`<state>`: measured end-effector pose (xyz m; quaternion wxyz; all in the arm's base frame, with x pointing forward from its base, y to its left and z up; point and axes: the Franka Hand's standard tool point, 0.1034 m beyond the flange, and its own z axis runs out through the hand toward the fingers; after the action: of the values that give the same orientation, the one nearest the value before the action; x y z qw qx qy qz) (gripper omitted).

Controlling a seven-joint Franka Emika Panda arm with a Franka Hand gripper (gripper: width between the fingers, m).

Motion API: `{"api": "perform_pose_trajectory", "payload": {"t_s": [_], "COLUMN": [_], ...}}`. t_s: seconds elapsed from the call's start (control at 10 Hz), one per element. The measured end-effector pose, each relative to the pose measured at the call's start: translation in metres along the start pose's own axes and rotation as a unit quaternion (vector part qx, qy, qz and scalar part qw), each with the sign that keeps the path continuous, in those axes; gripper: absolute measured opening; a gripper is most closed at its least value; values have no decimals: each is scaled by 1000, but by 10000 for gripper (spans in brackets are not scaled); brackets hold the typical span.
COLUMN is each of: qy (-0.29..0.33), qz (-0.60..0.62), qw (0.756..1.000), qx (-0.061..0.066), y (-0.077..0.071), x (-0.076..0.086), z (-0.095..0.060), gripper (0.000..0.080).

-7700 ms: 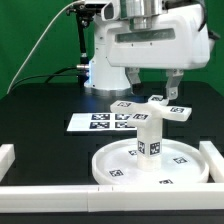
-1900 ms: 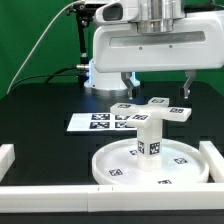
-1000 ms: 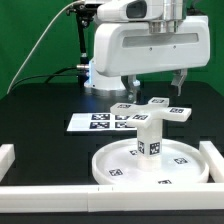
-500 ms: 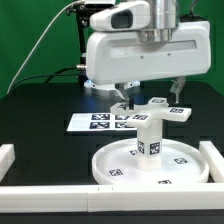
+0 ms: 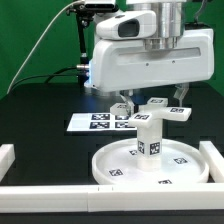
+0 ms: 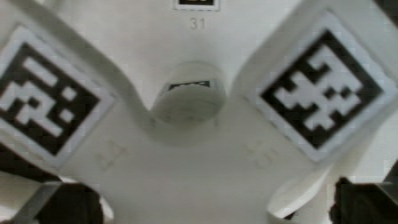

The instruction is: Assemble round table

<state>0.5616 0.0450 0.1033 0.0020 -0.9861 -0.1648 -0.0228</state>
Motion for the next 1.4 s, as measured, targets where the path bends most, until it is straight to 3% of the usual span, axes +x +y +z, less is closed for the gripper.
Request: {"api": "perform_pose_trajectory", "payload": {"t_s": [0.3, 0.4, 0.8, 0.9, 1.1, 1.4], "qy": [0, 0, 4, 17, 31, 37], "qz": [1, 4, 35, 114, 257, 440], "qw": [1000, 1000, 999, 993, 966, 897], "qx": [0, -2, -3, -8, -2, 25], "y": [1, 5, 5, 5, 6, 7], "x": [0, -1, 0, 0, 0, -1], "z": [0, -1, 0, 1, 1, 2], "gripper": [601, 436, 439, 439, 439, 442]}}
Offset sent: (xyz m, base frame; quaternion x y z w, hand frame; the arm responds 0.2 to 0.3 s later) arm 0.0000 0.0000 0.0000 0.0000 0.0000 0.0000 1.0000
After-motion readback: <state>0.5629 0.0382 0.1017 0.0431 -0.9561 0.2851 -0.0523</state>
